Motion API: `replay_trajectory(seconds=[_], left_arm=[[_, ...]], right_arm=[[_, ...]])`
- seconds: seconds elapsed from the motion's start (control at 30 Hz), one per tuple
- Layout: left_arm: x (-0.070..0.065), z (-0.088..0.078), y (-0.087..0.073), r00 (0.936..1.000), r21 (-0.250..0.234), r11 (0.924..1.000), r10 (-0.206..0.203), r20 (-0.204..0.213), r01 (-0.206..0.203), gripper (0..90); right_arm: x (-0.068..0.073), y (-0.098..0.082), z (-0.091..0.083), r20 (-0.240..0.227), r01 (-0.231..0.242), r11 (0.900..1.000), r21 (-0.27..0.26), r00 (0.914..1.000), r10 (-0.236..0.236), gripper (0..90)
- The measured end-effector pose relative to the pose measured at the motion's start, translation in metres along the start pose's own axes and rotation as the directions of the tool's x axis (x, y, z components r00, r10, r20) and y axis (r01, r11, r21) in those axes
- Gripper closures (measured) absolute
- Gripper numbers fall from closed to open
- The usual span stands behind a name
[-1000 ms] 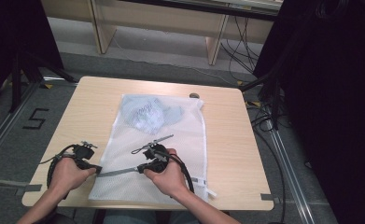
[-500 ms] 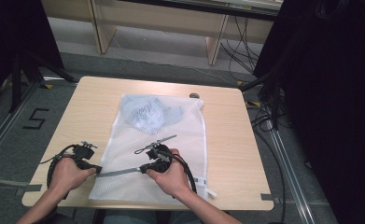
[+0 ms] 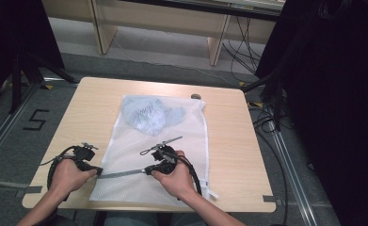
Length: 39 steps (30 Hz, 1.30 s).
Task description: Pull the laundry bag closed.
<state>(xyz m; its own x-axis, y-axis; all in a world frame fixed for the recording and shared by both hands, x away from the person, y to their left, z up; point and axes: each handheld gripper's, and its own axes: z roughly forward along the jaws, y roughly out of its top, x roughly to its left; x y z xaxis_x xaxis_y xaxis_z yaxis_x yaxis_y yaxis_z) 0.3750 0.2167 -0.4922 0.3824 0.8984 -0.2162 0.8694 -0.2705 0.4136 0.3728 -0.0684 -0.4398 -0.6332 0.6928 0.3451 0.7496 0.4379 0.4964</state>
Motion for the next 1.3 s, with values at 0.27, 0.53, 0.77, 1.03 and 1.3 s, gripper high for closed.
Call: replay_trajectory(seconds=[0.27,0.53,0.77,1.03,1.3], left_arm=[[0.0,0.0,0.0,1.0,0.0,1.0,0.007,0.0,-0.007,89.9],[-0.001,0.0,0.0,1.0,0.005,1.0,0.0,-0.004,0.0,89.9],[0.0,0.0,0.0,1.0,0.001,1.0,0.006,0.0,-0.006,89.9],[0.0,0.0,0.0,1.0,0.001,1.0,0.005,0.002,-0.005,89.9],[-0.001,0.0,0.0,1.0,0.0,1.0,-0.001,-0.003,0.001,89.9]], right_arm=[[-0.001,-0.001,-0.001,0.002,0.006,1.0,-0.002,1.0,-0.006,87.1],[-0.008,-0.005,-0.007,0.01,0.008,1.0,-0.01,0.9999,-0.008,87.1],[-0.011,-0.011,-0.01,0.017,-0.034,0.999,0.009,0.9993,0.034,87.1],[-0.013,-0.012,-0.011,0.011,-0.024,1.0,-0.006,0.9997,0.024,87.1],[-0.016,-0.015,-0.014,0.006,-0.031,0.999,-0.011,0.9995,0.031,87.1]])
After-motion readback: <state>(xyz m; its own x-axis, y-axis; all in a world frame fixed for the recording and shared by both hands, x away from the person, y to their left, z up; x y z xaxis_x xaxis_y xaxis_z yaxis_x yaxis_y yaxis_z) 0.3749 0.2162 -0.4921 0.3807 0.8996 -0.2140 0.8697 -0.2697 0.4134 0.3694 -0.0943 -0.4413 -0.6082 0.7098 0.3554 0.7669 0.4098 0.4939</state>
